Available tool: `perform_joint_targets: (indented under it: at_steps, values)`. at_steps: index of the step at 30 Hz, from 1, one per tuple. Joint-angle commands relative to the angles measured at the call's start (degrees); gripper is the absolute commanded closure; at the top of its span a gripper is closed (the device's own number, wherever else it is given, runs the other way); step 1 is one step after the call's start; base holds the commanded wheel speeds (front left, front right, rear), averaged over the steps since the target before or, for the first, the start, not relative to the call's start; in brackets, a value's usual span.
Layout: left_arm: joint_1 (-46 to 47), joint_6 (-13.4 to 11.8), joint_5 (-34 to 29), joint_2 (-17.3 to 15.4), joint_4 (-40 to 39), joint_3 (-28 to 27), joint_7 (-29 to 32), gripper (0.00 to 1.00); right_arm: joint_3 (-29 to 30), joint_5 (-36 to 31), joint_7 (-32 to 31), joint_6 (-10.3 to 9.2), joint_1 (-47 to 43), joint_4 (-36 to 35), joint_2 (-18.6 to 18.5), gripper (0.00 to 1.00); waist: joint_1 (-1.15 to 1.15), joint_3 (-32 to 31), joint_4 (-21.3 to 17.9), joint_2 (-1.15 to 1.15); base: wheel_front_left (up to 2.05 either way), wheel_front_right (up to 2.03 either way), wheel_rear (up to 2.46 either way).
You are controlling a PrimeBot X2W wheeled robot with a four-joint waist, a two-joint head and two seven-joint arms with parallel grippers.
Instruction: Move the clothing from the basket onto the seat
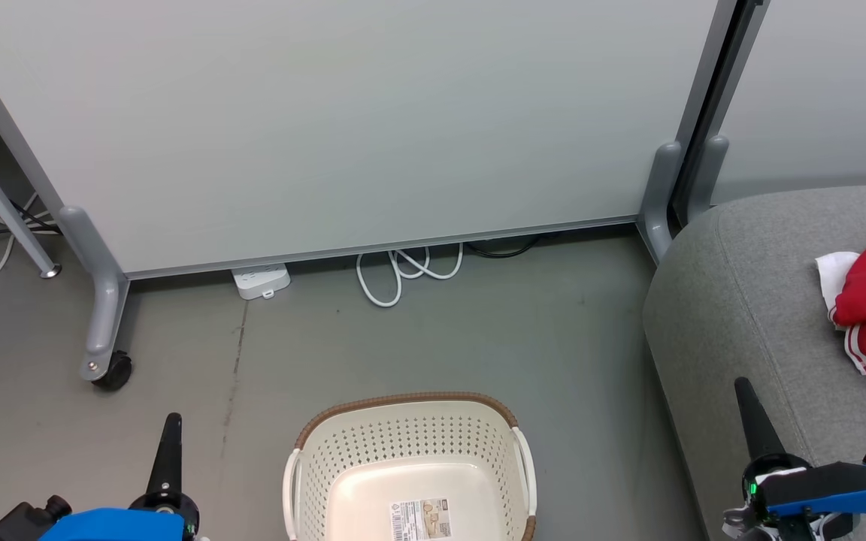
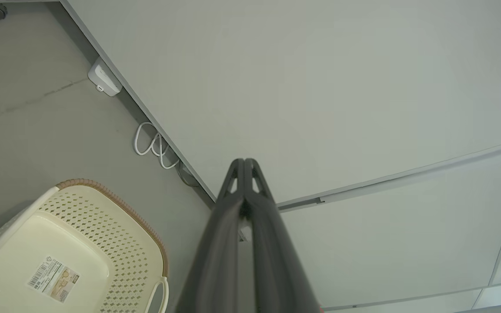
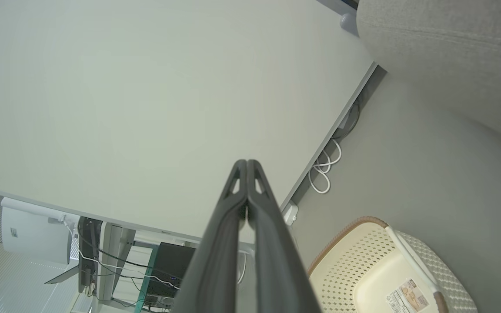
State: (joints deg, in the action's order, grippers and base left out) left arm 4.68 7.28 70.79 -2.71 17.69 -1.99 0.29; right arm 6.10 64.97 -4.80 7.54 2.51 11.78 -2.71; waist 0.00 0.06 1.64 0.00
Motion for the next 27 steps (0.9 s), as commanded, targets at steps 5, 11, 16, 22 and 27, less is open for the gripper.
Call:
perform_joint_targets:
  at_steps: [5,11,16,22,27]
  values:
    - [1.42,0.23,3.14,-0.24,-1.10,-1.05,0.98,1.00,0.22,4.06,-0.30,-0.06,1.57,-0.01,-0.21,1.00,0.00,0.01,-0.17,0.00,0.00,0.00,0.00]
    - [1.50,0.25,5.94,-0.26,-1.48,-1.55,1.80,1.00,0.27,7.56,-0.53,-0.06,1.95,0.35,-0.22,1.00,0.00,0.02,-0.35,0.00,0.00,0.00,0.00]
    - [1.59,0.26,7.66,-0.26,-1.76,-1.98,2.29,1.00,0.30,9.84,-0.65,-0.06,2.21,0.60,-0.22,1.00,0.00,0.03,-0.48,0.00,0.00,0.00,0.00]
    - [1.64,0.28,10.21,-0.27,-2.19,-2.54,3.13,1.00,0.33,13.05,-0.88,-0.06,2.58,0.92,-0.23,1.00,0.00,0.05,-0.66,0.00,0.00,0.00,0.00]
    - [1.56,0.29,12.25,-0.27,-2.50,-2.87,3.72,1.00,0.36,15.57,-1.06,-0.07,2.89,1.17,-0.24,1.00,0.00,0.06,-0.82,0.00,0.00,0.00,0.00]
